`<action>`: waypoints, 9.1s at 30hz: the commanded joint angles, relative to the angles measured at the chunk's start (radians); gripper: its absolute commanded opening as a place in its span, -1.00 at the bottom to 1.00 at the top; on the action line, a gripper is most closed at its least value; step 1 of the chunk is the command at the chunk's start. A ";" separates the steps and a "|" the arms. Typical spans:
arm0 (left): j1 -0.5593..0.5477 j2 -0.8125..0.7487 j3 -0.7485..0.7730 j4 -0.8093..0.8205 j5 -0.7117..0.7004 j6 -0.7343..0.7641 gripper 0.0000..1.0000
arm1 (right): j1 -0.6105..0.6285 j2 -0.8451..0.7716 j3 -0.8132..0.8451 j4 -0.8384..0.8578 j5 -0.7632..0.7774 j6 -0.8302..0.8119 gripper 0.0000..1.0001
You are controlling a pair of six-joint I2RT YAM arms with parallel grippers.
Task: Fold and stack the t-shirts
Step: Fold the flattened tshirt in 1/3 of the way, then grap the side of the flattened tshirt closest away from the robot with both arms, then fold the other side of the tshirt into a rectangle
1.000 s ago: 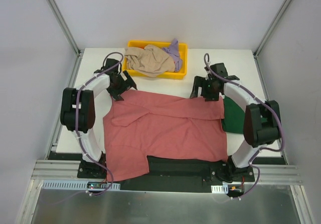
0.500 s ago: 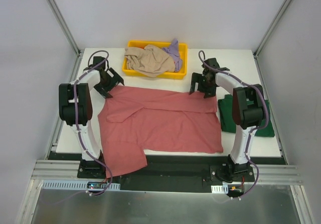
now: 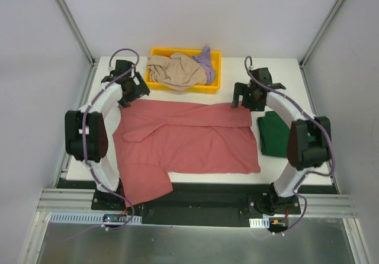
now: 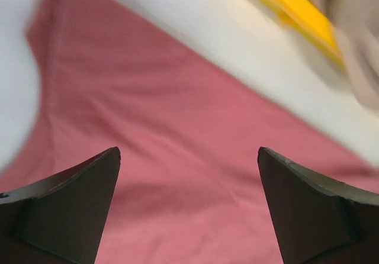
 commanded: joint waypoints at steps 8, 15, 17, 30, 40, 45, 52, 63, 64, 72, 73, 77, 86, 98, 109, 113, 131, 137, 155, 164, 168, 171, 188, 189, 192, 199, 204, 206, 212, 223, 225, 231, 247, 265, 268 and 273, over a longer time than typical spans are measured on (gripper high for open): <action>-0.351 -0.318 -0.298 -0.012 0.107 0.161 0.60 | 0.081 -0.389 -0.449 0.087 -0.197 0.013 0.92; -0.367 -0.258 -0.364 -0.014 0.124 0.142 -0.43 | 0.109 -0.354 -0.512 0.090 -0.188 0.035 0.92; -0.367 -0.236 -0.364 -0.017 0.091 0.136 -0.45 | 0.107 -0.334 -0.526 0.088 -0.180 0.042 0.92; -0.367 -0.158 -0.343 -0.057 -0.046 0.138 -0.50 | 0.109 -0.320 -0.577 0.107 -0.148 0.068 0.92; -0.365 -0.101 -0.304 -0.067 -0.093 0.136 -0.50 | 0.107 -0.333 -0.587 0.093 -0.114 0.063 0.92; -0.365 -0.080 -0.295 -0.067 -0.087 0.135 -0.58 | 0.107 -0.330 -0.589 0.093 -0.112 0.062 0.92; -0.365 -0.094 -0.278 -0.069 -0.084 0.129 -0.95 | 0.107 -0.330 -0.590 0.087 -0.108 0.062 0.92; -0.365 -0.190 -0.295 -0.107 -0.031 0.095 -1.00 | 0.106 -0.331 -0.601 0.070 -0.069 0.059 0.92; -0.365 -0.198 -0.296 -0.112 -0.029 0.089 -1.00 | 0.107 -0.330 -0.603 0.071 -0.068 0.060 0.92; -0.367 -0.213 -0.304 -0.150 0.138 0.098 -1.00 | 0.107 -0.339 -0.613 0.064 -0.057 0.054 0.92; -0.367 -0.219 -0.310 -0.153 0.185 0.099 -1.00 | 0.106 -0.342 -0.615 0.062 -0.056 0.052 0.92; -0.368 -0.216 -0.310 -0.222 0.281 0.116 -1.00 | 0.106 -0.345 -0.615 0.051 -0.052 0.051 0.92; -0.385 -0.187 -0.292 -0.254 0.377 0.121 -1.00 | 0.106 -0.353 -0.623 0.047 -0.048 0.049 0.92; -0.376 -0.275 -0.235 -0.254 0.319 0.101 0.98 | 0.106 -0.486 -0.597 0.009 -0.065 0.048 0.92; -0.048 -0.154 -0.286 0.034 0.325 -0.036 0.98 | 0.044 -0.382 -0.408 0.084 -0.063 0.069 0.92; -0.023 -0.003 -0.194 0.046 0.321 -0.034 0.98 | 0.023 -0.224 -0.295 0.110 -0.092 0.071 0.92; 0.087 0.307 0.128 0.017 0.400 -0.005 0.98 | -0.074 0.252 0.126 0.041 0.030 0.045 0.92; 0.090 0.233 0.130 -0.035 0.353 0.027 0.98 | -0.077 0.221 0.166 0.013 0.006 0.057 0.92; -0.150 -0.583 -0.589 -0.335 0.013 -0.251 0.97 | -0.068 -0.444 -0.329 0.021 0.023 0.020 0.92; -0.440 -0.781 -0.806 -0.474 -0.012 -0.575 0.56 | -0.065 -0.485 -0.360 0.027 -0.009 0.020 0.92; -0.454 -0.726 -0.821 -0.471 -0.038 -0.576 0.34 | -0.065 -0.481 -0.367 0.027 -0.016 0.022 0.92; -0.454 -0.680 -0.826 -0.437 -0.020 -0.569 0.12 | -0.063 -0.488 -0.377 0.025 -0.017 0.022 0.92; -0.460 -0.591 -0.835 -0.359 -0.058 -0.563 -1.00 | -0.060 -0.583 -0.445 0.002 0.006 0.046 0.92; -0.460 -0.588 -0.827 -0.359 -0.052 -0.556 -1.00 | -0.057 -0.602 -0.454 -0.014 0.004 0.052 0.92; -0.460 -0.588 -0.809 -0.360 -0.049 -0.523 -1.00 | 0.004 -0.649 -0.474 -0.112 0.036 0.052 0.92; -0.460 -0.595 -0.784 -0.376 -0.054 -0.477 -1.00 | 0.267 -0.725 -0.636 -0.243 0.202 0.213 0.96; -0.459 -0.620 -0.772 -0.382 -0.075 -0.467 -1.00 | 0.274 -0.817 -0.770 -0.206 0.315 0.385 0.83; -0.459 -0.623 -0.755 -0.388 -0.081 -0.454 -1.00 | 0.274 -0.820 -0.790 -0.189 0.366 0.407 0.68; -0.459 -0.630 -0.763 -0.397 -0.072 -0.468 -1.00 | 0.271 -0.762 -0.776 -0.107 0.417 0.410 0.33; -0.457 -0.680 -0.767 -0.417 -0.078 -0.476 -1.00 | 0.259 -0.663 -0.799 -0.065 0.414 0.411 0.03; -0.457 -0.686 -0.767 -0.426 -0.080 -0.479 -1.00 | 0.256 -0.653 -0.802 -0.073 0.408 0.420 -0.05; -0.448 -0.722 -0.766 -0.458 -0.101 -0.487 -1.00 | 0.250 -0.662 -0.836 -0.085 0.371 0.444 -0.37; -0.431 -0.645 -0.539 -0.452 -0.210 -0.338 -1.00 | 0.228 -0.684 -0.765 -0.050 0.245 0.319 -0.99; -0.285 -0.316 -0.165 -0.377 -0.201 -0.108 -1.00 | 0.089 -0.543 -0.508 -0.057 0.118 0.190 -0.99; -0.252 -0.289 -0.131 -0.376 -0.199 -0.088 -1.00 | 0.077 -0.514 -0.462 -0.045 0.130 0.186 -0.99; -0.213 -0.244 -0.065 -0.370 -0.199 -0.057 -1.00 | 0.046 -0.457 -0.385 -0.030 0.119 0.163 -0.99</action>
